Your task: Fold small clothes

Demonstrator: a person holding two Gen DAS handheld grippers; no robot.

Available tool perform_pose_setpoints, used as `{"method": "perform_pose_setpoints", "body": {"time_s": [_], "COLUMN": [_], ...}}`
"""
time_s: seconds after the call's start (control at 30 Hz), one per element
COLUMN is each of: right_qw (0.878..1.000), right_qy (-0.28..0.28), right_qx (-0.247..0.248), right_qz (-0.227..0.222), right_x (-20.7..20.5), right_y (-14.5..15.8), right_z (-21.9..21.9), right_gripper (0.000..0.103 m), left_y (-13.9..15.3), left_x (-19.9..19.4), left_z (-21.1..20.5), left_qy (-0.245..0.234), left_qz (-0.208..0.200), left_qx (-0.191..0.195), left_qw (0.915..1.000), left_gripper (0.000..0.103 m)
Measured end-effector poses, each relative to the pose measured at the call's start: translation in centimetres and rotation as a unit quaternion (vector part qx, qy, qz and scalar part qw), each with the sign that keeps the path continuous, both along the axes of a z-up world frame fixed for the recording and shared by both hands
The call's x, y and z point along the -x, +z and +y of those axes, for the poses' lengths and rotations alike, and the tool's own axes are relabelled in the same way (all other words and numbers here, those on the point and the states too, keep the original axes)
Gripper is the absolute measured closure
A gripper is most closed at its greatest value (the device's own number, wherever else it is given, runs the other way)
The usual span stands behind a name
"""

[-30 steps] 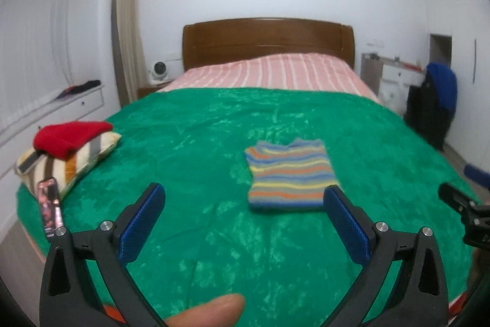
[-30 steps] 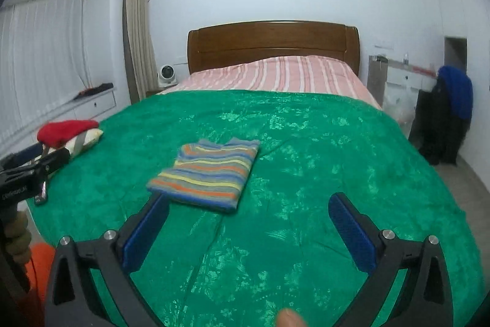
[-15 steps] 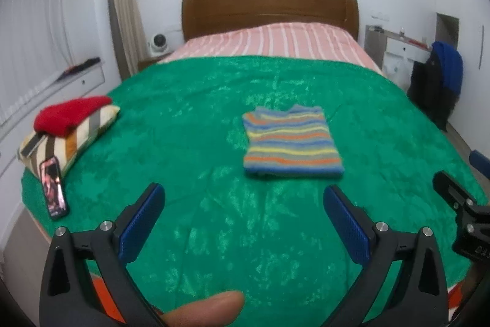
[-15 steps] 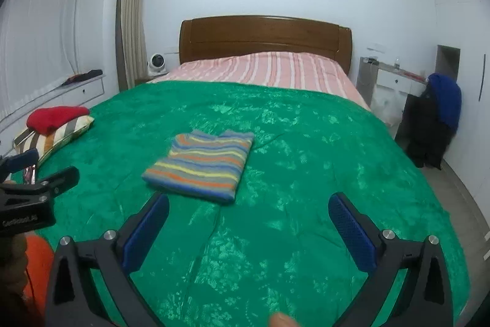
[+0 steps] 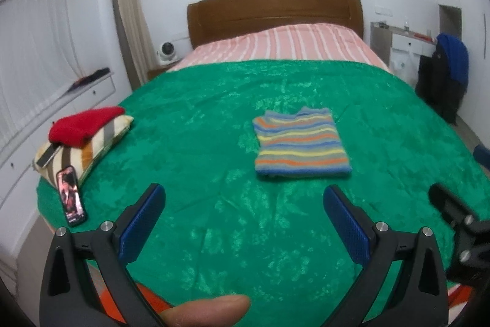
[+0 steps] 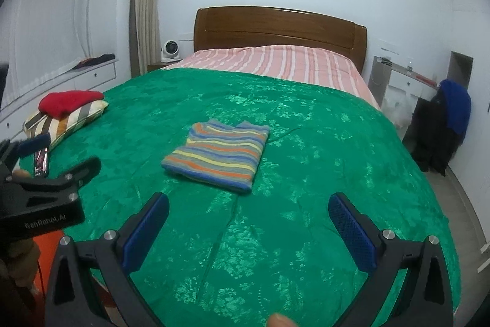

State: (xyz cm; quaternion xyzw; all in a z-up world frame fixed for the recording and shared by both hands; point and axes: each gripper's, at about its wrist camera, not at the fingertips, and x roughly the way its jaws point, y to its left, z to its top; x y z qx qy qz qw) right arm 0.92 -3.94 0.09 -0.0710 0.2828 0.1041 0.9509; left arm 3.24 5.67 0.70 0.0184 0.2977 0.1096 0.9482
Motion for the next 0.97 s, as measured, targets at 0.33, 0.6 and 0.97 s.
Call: {"method": "perform_pose_setpoints", "body": {"time_s": [0.33,0.6,0.97], "right_qw": [1.0,1.0,1.0], "right_qy": [-0.001,-0.003,-0.013], "right_qx": [0.011,0.015,0.01], "right_qz": [0.01,0.015,0.016], "right_x": [0.07,-0.1,-0.3], "right_y": [-0.2,-0.43,-0.55], "right_z": [0.47,0.65,0.0], "right_gripper": [0.0,0.0,0.0], "left_y": [-0.27,-0.37,-0.64], "left_x": [-0.21,-0.21,-0.14], "left_z": [0.65,0.48,0.01], "left_qy": [0.0,-0.005,0.003], "left_qz": [0.011,0.011,0.007], "left_qx": [0.016,0.012,0.005], "left_qw": [0.9998,0.9998,1.0], "left_gripper": [0.0,0.0,0.0]}}
